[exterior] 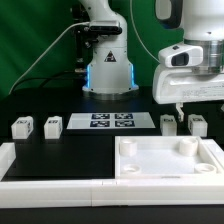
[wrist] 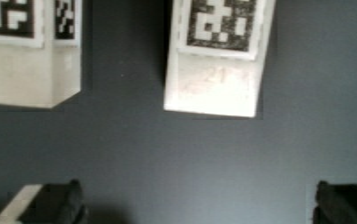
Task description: Assemble one leg
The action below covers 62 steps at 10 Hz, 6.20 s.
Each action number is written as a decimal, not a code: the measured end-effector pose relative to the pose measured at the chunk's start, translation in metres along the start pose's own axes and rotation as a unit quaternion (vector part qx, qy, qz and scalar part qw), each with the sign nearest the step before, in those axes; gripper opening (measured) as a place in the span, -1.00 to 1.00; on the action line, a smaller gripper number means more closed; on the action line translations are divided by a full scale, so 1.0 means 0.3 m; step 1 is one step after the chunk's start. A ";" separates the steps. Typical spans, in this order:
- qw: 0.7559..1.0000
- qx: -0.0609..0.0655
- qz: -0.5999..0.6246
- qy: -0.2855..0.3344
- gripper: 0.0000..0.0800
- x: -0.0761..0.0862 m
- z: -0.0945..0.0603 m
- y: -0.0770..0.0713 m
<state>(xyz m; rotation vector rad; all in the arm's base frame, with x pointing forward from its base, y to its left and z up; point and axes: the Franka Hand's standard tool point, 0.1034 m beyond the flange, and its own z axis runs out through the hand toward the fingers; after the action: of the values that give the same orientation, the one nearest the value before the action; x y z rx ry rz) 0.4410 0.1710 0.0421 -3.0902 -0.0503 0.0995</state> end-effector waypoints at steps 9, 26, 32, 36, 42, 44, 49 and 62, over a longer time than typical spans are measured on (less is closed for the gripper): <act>0.929 -0.038 -0.010 -0.367 0.62 -0.096 0.033 0.021; 0.913 -0.045 -0.006 -0.405 0.62 -0.141 0.127 -0.013; 0.914 -0.046 -0.005 -0.403 -0.04 -0.148 0.137 -0.010; 0.914 -0.045 -0.005 -0.403 -0.27 -0.147 0.137 -0.008; 0.914 -0.053 0.018 -0.401 -0.27 -0.117 -0.028 0.067; 0.916 -0.049 0.022 -0.398 -0.27 -0.097 -0.097 0.103; 0.959 -0.036 0.020 -0.280 -0.27 -0.049 -0.078 0.082; 0.996 0.001 -0.063 0.066 -0.27 0.115 -0.239 0.200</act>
Offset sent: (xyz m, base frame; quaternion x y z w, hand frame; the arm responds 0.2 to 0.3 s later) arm -0.0123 0.0082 -0.0075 0.0259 -0.2921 0.0334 0.9555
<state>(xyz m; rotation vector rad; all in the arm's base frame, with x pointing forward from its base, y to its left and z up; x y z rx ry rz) 0.4817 0.1089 0.1083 -3.0728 -0.2395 -0.1080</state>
